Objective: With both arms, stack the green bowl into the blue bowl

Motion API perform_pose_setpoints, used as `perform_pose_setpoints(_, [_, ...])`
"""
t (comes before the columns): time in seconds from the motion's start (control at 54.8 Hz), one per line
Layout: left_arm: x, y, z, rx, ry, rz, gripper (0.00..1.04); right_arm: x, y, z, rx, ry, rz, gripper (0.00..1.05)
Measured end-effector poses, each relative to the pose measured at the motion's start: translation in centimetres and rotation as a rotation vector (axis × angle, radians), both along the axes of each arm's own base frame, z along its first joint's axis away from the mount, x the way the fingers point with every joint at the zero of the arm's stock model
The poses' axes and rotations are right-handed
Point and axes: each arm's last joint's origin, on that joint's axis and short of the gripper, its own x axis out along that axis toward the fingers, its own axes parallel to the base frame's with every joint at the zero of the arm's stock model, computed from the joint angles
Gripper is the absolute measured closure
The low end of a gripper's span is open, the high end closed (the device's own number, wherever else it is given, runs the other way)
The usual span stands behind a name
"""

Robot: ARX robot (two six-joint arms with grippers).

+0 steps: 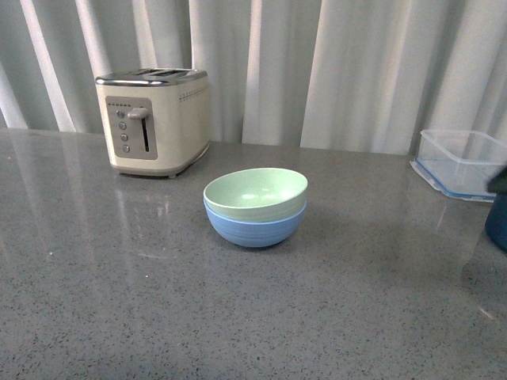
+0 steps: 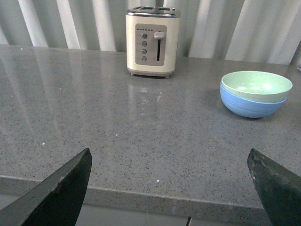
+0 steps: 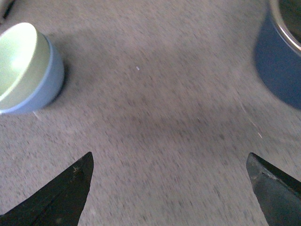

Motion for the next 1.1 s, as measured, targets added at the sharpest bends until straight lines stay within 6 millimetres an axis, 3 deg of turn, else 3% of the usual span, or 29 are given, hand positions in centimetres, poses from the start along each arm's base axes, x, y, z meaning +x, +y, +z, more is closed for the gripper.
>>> perform_pose_setpoints(0.128, [0.0, 0.0, 0.0, 0.000, 0.000, 0.000, 0.07, -5.7, -1.0, -1.9, -0.071, 0.048, -0.089, 0.10])
perform_pose_setpoints(0.219, [0.0, 0.0, 0.0, 0.000, 0.000, -0.001, 0.07, -6.5, -1.0, -2.5, -0.104, 0.008, -0.095, 0.12])
perform_pose_setpoints(0.329, [0.0, 0.0, 0.0, 0.000, 0.000, 0.000, 0.07, -7.6, -0.8, -4.8, -0.226, -0.444, -0.120, 0.34])
perform_pose_setpoints(0.42, [0.0, 0.0, 0.0, 0.000, 0.000, 0.000, 0.07, -9.3, 0.2, -4.4, -0.255, -0.672, -0.139, 0.56])
perform_pose_setpoints(0.657, [0.0, 0.0, 0.0, 0.000, 0.000, 0.000, 0.07, -11.8, 0.4, -6.0, -0.265, -0.679, -0.128, 1.03])
perform_pose_setpoints(1.095, [0.0, 0.0, 0.0, 0.000, 0.000, 0.000, 0.07, -14.4, 0.4, -7.2, -0.267, -0.681, -0.127, 1.04])
